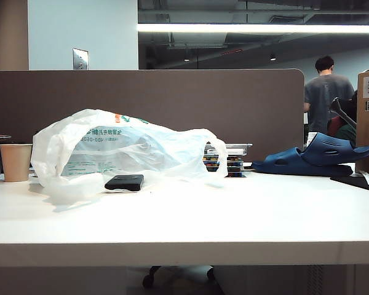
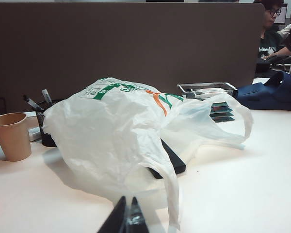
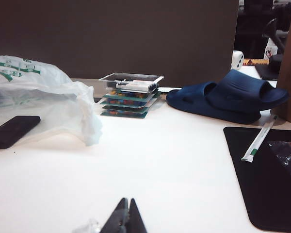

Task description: Put the power bank into the bag.

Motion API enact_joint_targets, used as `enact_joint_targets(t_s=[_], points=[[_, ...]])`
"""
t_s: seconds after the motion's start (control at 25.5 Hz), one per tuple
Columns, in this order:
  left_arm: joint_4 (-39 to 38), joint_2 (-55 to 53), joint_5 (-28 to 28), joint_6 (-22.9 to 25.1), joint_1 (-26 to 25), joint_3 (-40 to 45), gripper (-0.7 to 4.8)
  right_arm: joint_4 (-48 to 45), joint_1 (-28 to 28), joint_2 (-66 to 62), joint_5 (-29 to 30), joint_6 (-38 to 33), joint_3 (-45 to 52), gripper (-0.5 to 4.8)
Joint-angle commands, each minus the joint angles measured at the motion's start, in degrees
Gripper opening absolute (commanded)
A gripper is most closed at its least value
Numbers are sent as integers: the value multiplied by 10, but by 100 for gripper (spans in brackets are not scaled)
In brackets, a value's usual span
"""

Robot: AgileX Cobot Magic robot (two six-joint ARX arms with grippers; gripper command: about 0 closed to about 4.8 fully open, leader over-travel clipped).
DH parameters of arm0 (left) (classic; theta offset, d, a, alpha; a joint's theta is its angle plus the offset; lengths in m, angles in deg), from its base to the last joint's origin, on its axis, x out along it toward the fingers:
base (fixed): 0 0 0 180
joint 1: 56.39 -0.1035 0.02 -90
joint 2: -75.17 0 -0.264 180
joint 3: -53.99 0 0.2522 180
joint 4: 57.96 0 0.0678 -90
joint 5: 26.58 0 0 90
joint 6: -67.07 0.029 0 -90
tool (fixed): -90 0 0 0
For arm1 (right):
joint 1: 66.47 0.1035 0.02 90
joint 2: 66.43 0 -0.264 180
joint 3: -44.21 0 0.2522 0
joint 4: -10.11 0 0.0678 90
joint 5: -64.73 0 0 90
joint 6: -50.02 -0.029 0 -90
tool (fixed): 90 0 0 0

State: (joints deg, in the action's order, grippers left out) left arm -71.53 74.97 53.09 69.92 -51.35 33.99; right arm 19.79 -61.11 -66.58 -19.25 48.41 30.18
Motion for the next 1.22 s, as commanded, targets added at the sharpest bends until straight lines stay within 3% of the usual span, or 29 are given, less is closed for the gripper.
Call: enact_joint_targets(t_s=[0.04,1.22], points=[[7,1,-4,13,-1,0,-6,-5,0,3,-1,2,3,-7],[7,1,-4,10,-1,4,-6,26,0,3,1,2,3,-5]])
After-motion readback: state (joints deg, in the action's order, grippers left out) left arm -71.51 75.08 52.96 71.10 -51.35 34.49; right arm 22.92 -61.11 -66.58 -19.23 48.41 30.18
